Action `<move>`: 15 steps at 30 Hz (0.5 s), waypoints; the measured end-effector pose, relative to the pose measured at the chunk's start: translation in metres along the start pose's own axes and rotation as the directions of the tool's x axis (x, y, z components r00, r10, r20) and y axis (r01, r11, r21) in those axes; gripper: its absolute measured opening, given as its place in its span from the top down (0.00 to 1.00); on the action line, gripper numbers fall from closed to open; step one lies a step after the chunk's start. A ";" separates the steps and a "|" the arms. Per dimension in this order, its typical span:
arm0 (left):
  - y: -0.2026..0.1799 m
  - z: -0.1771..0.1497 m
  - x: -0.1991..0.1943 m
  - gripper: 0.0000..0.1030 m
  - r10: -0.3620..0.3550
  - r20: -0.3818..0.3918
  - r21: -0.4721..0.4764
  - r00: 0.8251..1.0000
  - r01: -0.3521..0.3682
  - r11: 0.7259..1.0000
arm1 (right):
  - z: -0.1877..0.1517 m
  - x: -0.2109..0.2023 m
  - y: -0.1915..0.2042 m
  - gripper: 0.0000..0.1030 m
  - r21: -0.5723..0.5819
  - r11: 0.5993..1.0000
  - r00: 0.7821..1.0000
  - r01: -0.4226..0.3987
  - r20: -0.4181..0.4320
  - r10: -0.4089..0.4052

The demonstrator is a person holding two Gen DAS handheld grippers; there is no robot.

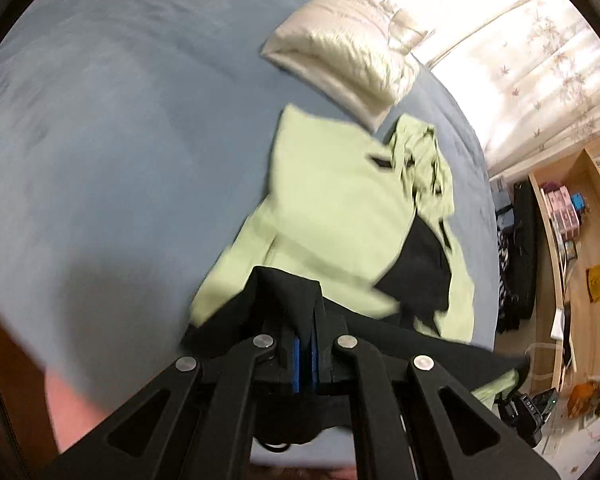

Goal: Fold large clothes

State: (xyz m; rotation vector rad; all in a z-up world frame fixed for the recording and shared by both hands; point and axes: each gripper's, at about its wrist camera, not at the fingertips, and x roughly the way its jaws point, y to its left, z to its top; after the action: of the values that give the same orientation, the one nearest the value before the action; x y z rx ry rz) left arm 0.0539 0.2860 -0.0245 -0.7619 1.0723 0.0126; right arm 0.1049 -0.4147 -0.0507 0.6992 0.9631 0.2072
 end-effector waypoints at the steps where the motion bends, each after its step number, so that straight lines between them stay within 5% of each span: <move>1: -0.005 0.017 0.012 0.99 -0.004 0.003 -0.006 1.000 0.004 1.000 | 0.015 0.016 0.001 0.90 0.009 1.000 1.000 -0.001 -0.003 0.001; 10: -0.041 0.139 0.113 0.95 -0.003 0.062 -0.076 0.998 0.007 0.997 | 0.136 0.123 0.017 0.88 0.060 0.998 0.998 0.025 0.055 -0.028; 13: -0.043 0.168 0.141 0.47 0.000 0.073 -0.100 0.997 0.007 0.995 | 0.160 0.158 0.012 0.80 0.085 0.994 0.997 0.067 0.024 -0.069; 14: -0.040 0.174 0.147 0.31 -0.007 0.068 -0.126 0.998 0.015 0.992 | 0.165 0.166 0.009 0.67 0.093 0.992 0.996 0.082 0.020 -0.084; 15: -0.036 0.179 0.152 0.29 -0.009 0.071 -0.154 0.997 0.020 0.988 | 0.166 0.169 0.006 0.50 0.100 0.992 0.997 0.080 0.014 -0.082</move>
State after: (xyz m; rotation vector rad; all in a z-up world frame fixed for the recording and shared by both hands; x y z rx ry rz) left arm 0.2835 0.3080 -0.0802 -0.9026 1.0073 0.1102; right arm 0.3367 -0.4081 -0.0998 0.7499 0.9870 0.0819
